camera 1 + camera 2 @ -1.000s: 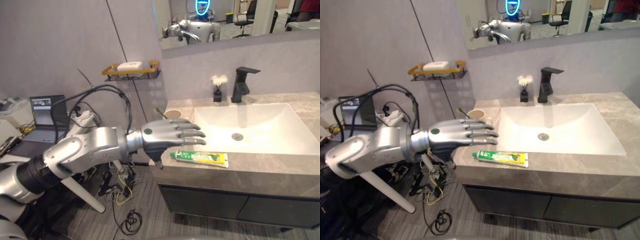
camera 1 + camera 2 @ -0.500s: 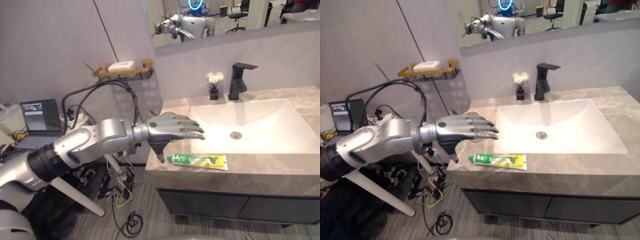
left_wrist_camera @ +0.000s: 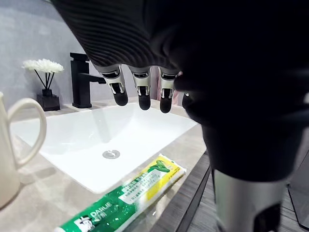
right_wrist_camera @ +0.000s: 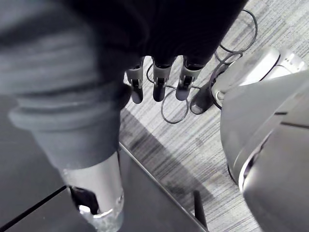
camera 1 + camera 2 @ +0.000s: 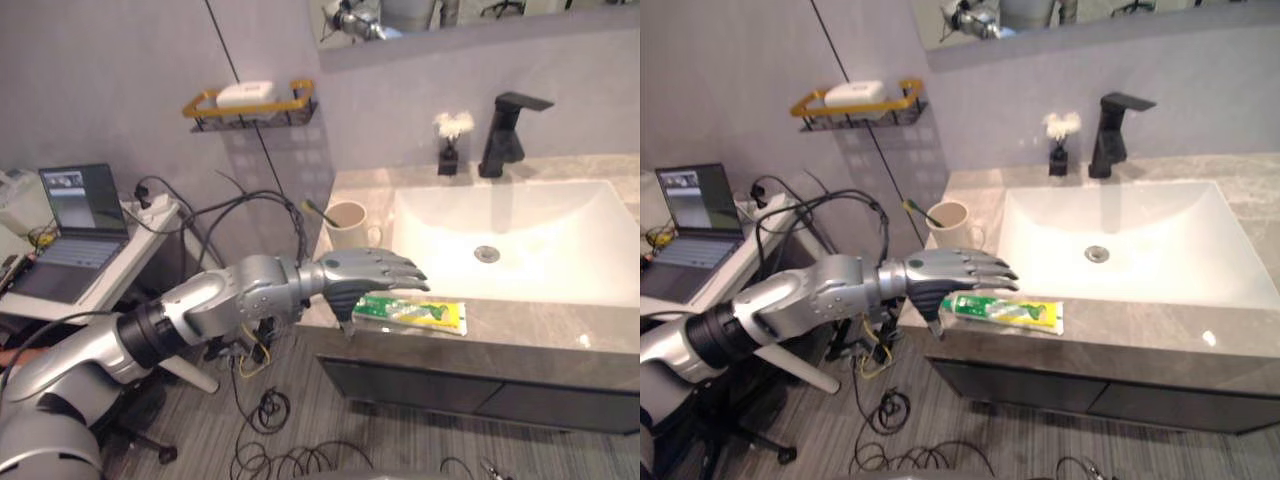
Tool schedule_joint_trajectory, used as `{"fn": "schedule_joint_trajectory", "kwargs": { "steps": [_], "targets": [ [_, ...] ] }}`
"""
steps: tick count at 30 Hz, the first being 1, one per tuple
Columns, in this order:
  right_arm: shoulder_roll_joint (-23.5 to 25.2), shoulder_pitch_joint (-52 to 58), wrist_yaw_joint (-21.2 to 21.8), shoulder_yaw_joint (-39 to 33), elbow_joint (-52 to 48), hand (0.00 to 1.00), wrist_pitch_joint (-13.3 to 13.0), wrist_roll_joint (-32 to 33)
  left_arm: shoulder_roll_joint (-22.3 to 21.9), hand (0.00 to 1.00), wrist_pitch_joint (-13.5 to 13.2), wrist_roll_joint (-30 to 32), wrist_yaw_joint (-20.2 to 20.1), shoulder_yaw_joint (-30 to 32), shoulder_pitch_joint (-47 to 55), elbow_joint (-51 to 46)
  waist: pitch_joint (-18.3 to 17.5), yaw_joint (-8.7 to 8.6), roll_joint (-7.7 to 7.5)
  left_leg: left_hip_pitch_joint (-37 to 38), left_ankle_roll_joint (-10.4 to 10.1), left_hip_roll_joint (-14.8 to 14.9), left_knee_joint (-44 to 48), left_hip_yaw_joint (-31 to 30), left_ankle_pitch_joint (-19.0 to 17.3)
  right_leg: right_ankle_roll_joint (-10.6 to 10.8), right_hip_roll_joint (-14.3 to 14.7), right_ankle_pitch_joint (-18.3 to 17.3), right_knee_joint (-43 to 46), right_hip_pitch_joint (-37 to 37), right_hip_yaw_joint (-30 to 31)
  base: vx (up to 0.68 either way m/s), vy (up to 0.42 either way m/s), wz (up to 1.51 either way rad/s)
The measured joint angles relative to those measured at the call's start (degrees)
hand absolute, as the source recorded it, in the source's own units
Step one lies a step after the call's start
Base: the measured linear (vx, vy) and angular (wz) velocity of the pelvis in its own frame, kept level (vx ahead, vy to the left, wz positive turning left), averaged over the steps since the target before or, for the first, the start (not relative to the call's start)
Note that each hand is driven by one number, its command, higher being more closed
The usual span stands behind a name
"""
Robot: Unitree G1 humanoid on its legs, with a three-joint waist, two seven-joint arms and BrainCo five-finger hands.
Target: Organize washtable
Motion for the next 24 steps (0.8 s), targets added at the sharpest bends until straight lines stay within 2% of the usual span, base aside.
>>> {"fn": "schedule_joint_trajectory", "kwargs": {
  "steps": [9, 14, 24],
  "targets": [
    [1.4, -1.4, 0.0, 3.2, -1.0, 0.0, -0.1, -2.3, -2.5, 0.0, 0.8, -0.5, 0.0, 0.0, 0.0, -0.7, 0.6, 1.6, -0.87, -0.9, 0.6, -0.5, -2.4, 1.1, 1.0, 0.8, -0.7, 0.5, 0.4, -1.7, 0.0, -0.01, 0.037, 0.01],
    [1.1, -2.1, -0.1, 5.5, -1.5, 0.0, -0.3, -4.1, -7.3, 0.0, 1.2, -0.5, 0.1, 0.0, -0.1, -0.2, 1.0, 1.48, -1.15, -1.5, 0.6, -0.5, -2.9, 1.0, 1.4, 0.8, -0.8, 0.5, 1.0, -2.8, -0.2, 0.0, 0.002, 0.02],
    [1.1, -2.1, -1.0, 7.7, -1.6, 0.0, -0.3, -4.3, -16.4, 0.0, 3.3, 0.2, 1.2, 0.0, -3.9, 7.4, 2.1, 0.81, -0.82, -1.5, 0.1, -0.4, -3.2, 1.6, 1.7, 0.8, -0.9, 0.5, 1.2, -3.6, 0.4, 0.01, 0.001, -0.04]
  ]
}}
